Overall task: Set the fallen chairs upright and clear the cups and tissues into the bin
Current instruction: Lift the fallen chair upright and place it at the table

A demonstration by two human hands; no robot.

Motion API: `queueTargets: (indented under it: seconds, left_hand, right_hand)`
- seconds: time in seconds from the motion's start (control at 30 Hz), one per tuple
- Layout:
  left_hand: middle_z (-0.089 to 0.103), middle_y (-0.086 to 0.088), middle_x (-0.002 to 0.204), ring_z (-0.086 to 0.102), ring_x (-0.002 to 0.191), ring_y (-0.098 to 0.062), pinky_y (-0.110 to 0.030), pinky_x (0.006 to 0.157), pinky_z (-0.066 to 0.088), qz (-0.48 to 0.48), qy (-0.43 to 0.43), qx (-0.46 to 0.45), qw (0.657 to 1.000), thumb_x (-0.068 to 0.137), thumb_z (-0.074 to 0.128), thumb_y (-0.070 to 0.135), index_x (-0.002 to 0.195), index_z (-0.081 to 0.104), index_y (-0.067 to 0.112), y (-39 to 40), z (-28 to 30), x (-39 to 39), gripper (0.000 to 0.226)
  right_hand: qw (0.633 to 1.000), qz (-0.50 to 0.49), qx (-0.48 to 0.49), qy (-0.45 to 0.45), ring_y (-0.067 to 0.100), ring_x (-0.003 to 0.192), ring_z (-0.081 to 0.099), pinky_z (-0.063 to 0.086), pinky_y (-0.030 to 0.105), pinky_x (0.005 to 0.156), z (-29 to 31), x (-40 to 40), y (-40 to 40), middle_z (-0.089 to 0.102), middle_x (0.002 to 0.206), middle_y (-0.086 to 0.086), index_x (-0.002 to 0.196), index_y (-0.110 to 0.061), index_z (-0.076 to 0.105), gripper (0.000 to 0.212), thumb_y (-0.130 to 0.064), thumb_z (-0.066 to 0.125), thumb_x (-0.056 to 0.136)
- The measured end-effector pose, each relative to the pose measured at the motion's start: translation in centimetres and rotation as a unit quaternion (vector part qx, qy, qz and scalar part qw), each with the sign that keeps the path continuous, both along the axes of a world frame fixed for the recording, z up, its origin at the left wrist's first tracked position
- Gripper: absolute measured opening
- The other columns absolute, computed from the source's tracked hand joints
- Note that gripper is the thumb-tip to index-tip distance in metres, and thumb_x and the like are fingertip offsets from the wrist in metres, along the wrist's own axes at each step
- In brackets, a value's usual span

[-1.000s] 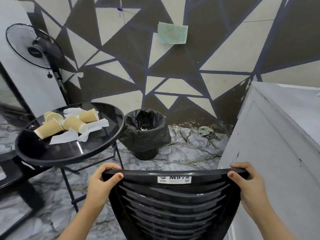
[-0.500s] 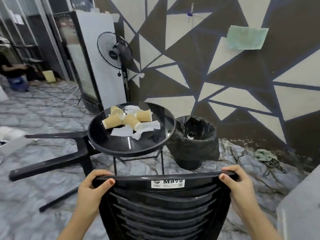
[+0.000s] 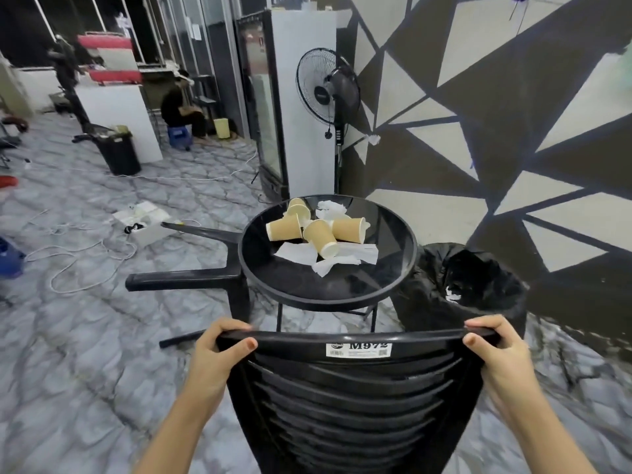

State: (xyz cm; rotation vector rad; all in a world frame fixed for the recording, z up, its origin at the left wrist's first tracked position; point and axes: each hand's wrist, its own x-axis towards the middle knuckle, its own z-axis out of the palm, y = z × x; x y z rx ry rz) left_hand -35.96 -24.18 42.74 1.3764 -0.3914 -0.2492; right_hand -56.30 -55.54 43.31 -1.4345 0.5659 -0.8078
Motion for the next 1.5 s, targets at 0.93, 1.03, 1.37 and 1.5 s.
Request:
queueTargets:
  seconds: [0.93, 1.03, 1.37, 1.5]
  left_hand:
    - [0.063, 0.012, 0.067, 0.057, 0.059, -0.006, -0.015, 0.053, 0.048, -0.102, 0.017, 0.078, 0.992, 0.019, 0.089, 0.028, 0.063, 0.068, 0.019, 1.1, -3.7, 2.4, 0.05]
    - [0.063, 0.014, 0.069, 0.057, 0.062, -0.005, -0.014, 0.055, 0.047, -0.109, 0.02, 0.077, 0.991, 0.021, 0.087, 0.028, 0.063, 0.068, 0.021, 2.2, -3.9, 4.1, 0.047]
    - [0.064, 0.004, 0.077, 0.061, 0.069, -0.003, -0.012, 0.06, 0.05, -0.019, 0.041, 0.073, 0.996, 0.01, 0.09, 0.049, 0.077, 0.059, 0.005, 4.7, -7.1, 1.9, 0.085]
    - [0.063, 0.0, 0.079, 0.059, 0.074, -0.014, -0.013, 0.062, 0.05, 0.003, 0.054, 0.066, 0.996, 0.028, 0.082, 0.03, 0.07, 0.065, 0.018, 3.7, -7.3, 0.7, 0.047]
  right_hand:
    - [0.995, 0.052, 0.014, 0.08, -0.001, 0.076, 0.061, 0.048, 0.01, 0.065, -6.2, -5.0, 2.6, 0.066, 0.083, -0.012, 0.074, -0.028, 0.067, 0.07, -0.072, 0.08, 0.022]
    - [0.994, 0.064, 0.009, 0.089, 0.009, 0.09, 0.061, 0.048, 0.019, 0.077, -5.7, -3.5, 3.9, 0.065, 0.09, -0.011, 0.082, -0.028, 0.066, 0.051, -0.06, 0.082, 0.046]
    - [0.983, 0.149, 0.012, 0.105, 0.01, 0.083, 0.06, 0.049, 0.022, 0.073, -4.8, -0.8, 1.9, 0.061, 0.094, 0.002, 0.079, -0.028, 0.065, 0.057, -0.063, 0.084, 0.039]
    - [0.971, 0.197, 0.007, 0.132, 0.011, 0.092, 0.063, 0.052, 0.022, 0.076, -3.9, 0.1, -0.7, 0.062, 0.111, 0.009, 0.078, -0.029, 0.066, 0.042, -0.054, 0.084, 0.05]
